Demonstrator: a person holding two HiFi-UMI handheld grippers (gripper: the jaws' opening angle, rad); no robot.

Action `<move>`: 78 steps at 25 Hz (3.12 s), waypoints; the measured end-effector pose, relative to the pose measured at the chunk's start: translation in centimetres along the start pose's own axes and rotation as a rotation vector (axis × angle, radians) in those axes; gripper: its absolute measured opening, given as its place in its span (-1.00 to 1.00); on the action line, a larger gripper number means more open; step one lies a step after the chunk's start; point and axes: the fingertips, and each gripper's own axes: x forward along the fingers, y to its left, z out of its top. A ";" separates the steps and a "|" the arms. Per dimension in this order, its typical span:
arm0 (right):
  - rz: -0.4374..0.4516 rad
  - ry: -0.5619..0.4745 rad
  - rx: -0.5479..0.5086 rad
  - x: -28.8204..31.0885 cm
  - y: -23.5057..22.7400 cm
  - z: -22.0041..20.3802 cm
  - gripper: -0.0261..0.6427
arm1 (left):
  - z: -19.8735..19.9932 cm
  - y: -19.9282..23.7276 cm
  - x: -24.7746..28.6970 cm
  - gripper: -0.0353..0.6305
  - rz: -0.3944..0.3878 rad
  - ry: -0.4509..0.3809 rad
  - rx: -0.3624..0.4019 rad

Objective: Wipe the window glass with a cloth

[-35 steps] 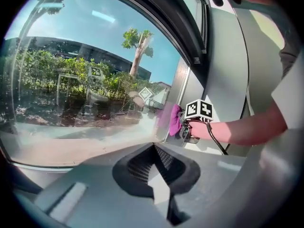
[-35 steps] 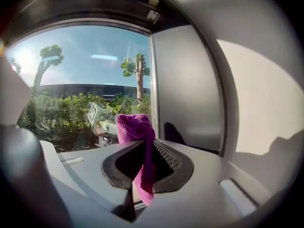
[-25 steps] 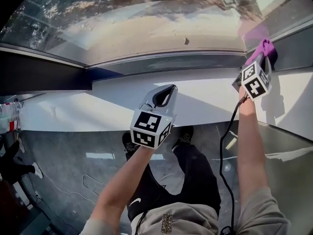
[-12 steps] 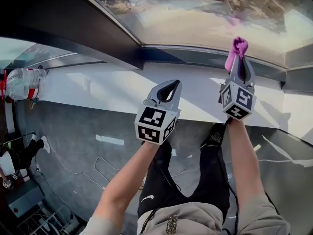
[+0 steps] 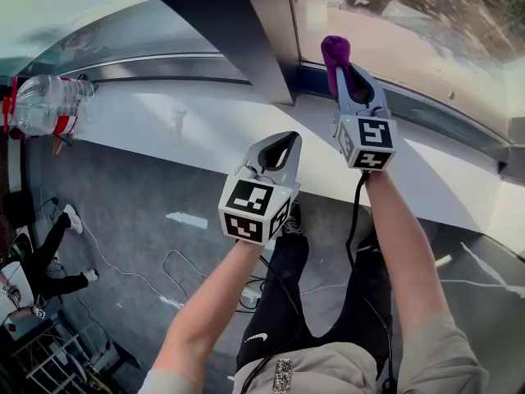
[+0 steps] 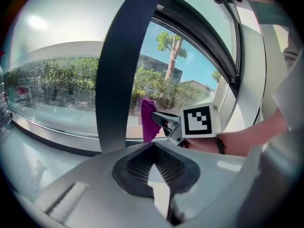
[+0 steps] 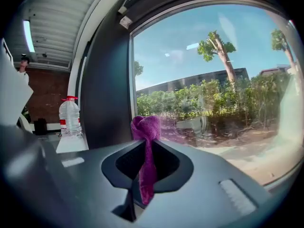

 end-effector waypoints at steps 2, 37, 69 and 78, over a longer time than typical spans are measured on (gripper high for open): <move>0.035 0.017 -0.014 2.1 1.8 -0.6 -0.72 | -0.4 1.0 -0.4 -0.89 0.001 0.003 -0.001; -0.435 0.036 0.025 -20.2 -37.3 -4.2 -0.73 | -0.5 -26.2 18.2 -0.89 -0.300 0.071 0.131; -0.979 -0.049 0.293 -35.0 -53.2 -4.9 -0.74 | -2.2 -28.6 21.3 -0.89 -0.274 0.103 0.068; -0.480 -0.119 0.233 -20.5 -29.6 -1.8 -0.73 | -2.4 -16.8 14.4 -0.89 -0.213 0.077 0.076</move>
